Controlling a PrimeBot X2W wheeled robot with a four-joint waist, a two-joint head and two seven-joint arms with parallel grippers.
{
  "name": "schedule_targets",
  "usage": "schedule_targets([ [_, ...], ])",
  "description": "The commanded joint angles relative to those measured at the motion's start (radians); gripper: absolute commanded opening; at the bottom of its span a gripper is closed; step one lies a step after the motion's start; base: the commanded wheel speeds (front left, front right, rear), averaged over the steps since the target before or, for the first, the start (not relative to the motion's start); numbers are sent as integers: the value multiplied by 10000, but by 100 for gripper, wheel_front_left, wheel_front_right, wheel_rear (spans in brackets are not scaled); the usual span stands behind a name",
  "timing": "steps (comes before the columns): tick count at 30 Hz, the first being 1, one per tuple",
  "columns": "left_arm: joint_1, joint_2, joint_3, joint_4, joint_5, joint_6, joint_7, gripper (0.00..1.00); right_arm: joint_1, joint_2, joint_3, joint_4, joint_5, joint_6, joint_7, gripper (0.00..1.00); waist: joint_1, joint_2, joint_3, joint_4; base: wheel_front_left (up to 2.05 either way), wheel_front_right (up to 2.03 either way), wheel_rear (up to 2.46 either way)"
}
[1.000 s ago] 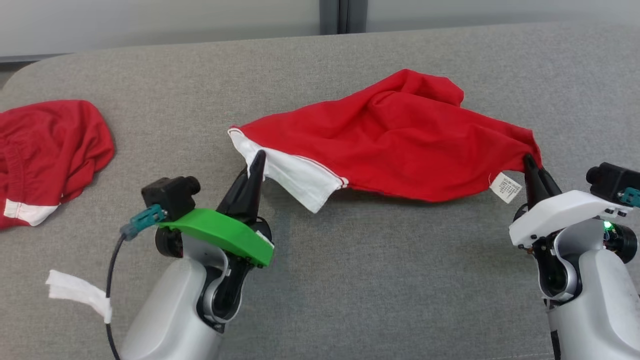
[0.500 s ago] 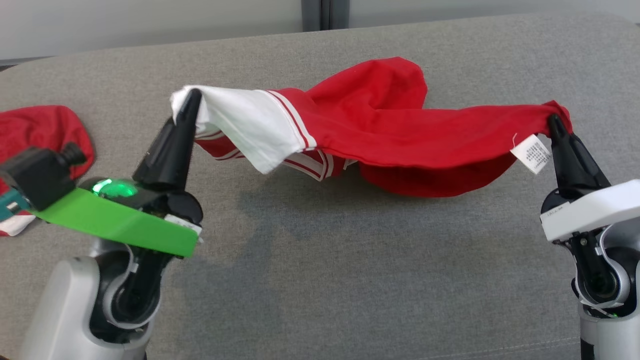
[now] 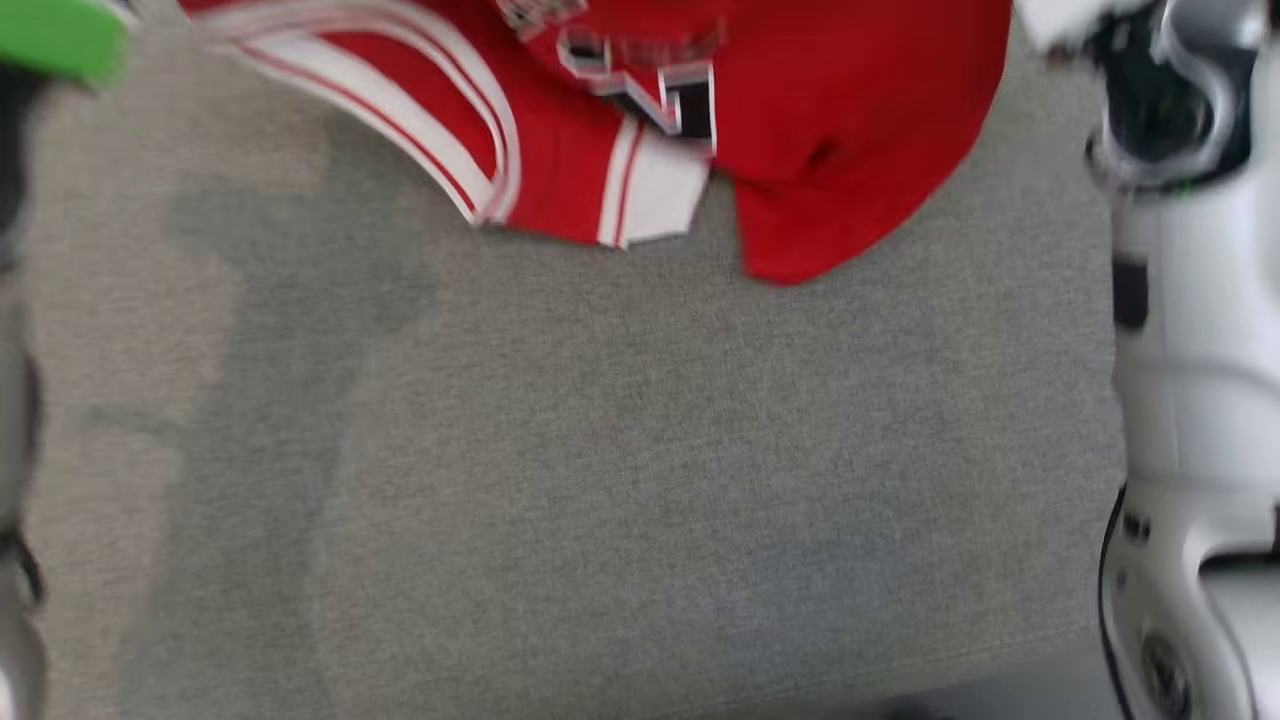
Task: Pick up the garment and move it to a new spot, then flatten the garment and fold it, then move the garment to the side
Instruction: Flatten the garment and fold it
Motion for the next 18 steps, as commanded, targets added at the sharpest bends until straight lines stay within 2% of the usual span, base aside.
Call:
schedule_targets([
  [1,-836,202,-27,436,478,-186,-364,0,-876,-3,-18,507,-349,2,-527,0,-1,0,1513,-845,0,0,0],
  [5,-2783,298,-120,1329,1431,-507,-1870,0,-2997,1,-134,1836,-556,3,-2386,0,-1,0,1647,-831,0,0,0],
  [11,-4644,136,-203,1438,1563,-672,-4036,0,-4913,-81,-374,2643,-1494,-2,-5010,0,-1,0,1525,-538,0,0,0],
  [14,-4705,144,-633,1280,1241,-670,-4357,0,-5200,-221,-198,2919,-1820,0,-5482,0,-1,0,1535,-340,0,0,0],
  [18,-3888,381,-1443,1182,947,-676,-4530,0,-4736,-568,446,3475,-2145,2,-5689,0,-1,0,1654,-129,0,0,0],
])
